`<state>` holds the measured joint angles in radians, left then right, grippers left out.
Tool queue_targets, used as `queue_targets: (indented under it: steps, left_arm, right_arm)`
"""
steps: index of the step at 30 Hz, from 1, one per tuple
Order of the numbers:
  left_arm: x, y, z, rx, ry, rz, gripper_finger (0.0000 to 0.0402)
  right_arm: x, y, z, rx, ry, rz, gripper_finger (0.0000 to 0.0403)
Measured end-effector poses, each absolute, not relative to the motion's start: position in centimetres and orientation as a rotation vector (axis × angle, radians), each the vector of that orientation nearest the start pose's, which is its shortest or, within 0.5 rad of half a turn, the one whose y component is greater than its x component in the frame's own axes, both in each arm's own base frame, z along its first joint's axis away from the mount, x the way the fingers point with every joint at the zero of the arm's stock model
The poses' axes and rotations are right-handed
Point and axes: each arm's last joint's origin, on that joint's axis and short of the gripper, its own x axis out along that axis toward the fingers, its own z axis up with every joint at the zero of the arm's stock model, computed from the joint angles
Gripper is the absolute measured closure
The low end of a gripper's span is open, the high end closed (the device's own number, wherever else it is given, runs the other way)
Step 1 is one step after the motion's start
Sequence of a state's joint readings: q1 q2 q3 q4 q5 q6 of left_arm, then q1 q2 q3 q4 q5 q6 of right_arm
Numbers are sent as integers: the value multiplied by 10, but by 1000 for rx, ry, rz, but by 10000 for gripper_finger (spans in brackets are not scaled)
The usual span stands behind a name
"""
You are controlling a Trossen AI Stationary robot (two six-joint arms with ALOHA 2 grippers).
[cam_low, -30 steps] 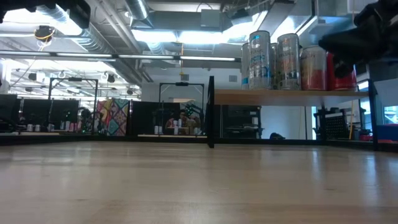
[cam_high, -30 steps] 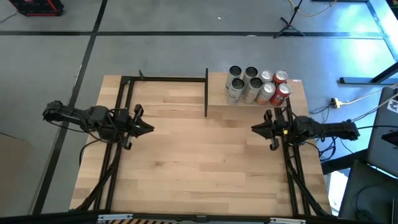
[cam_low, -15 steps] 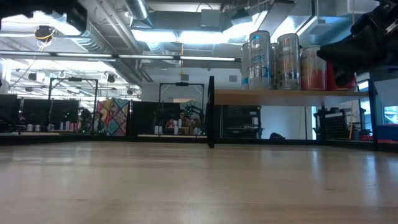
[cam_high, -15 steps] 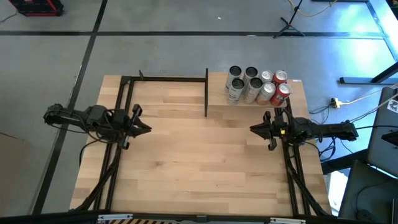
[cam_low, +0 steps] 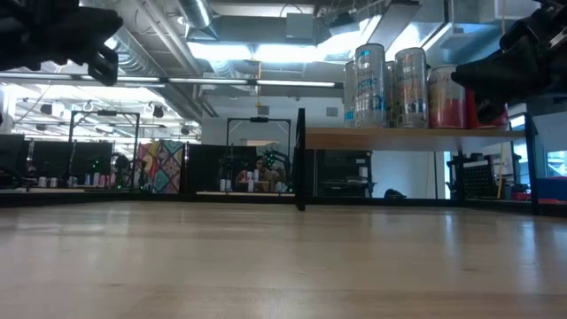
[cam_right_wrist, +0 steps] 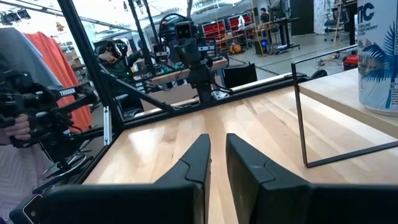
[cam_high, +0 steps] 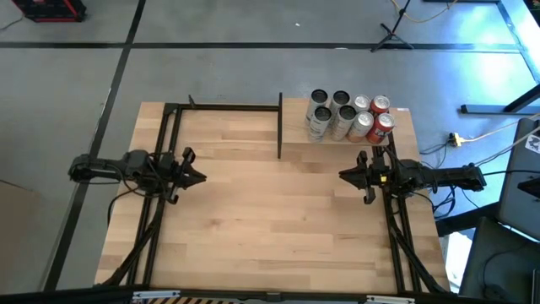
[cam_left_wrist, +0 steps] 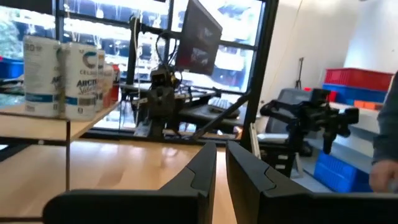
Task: Place canned beverage on shelf
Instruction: Return to Home Position
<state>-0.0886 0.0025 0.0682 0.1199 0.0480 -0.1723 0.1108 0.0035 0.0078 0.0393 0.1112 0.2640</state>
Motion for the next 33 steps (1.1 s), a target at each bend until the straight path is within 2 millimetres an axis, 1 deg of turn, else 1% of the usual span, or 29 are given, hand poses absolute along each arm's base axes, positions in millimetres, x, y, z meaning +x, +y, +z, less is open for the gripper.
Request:
queue_targets:
  steps: [9,11,14,21,27,30,33]
  left_arm:
    - [93,-3,192,-126,-122,-74,370]
    - [93,-3,189,-121,-93,-78,370]
    - [93,-3,189,-98,-93,-105,370]
    - [93,-2,178,-100,23,-94,371]
    - [93,-1,180,-68,-5,-69,371]
    - [97,-1,169,-74,-24,-89,370]
    - [97,-2,169,-71,-37,-105,370]
  right_arm:
    - [97,8,170,270,-46,4,361]
    - [97,8,170,270,-46,4,361]
    - [97,8,170,269,-46,4,361]
    - [97,8,170,269,-46,4,361]
    - [97,8,170,269,-47,4,361]
    - [97,8,170,269,-47,4,361]
    - [97,8,170,269,-47,5,361]
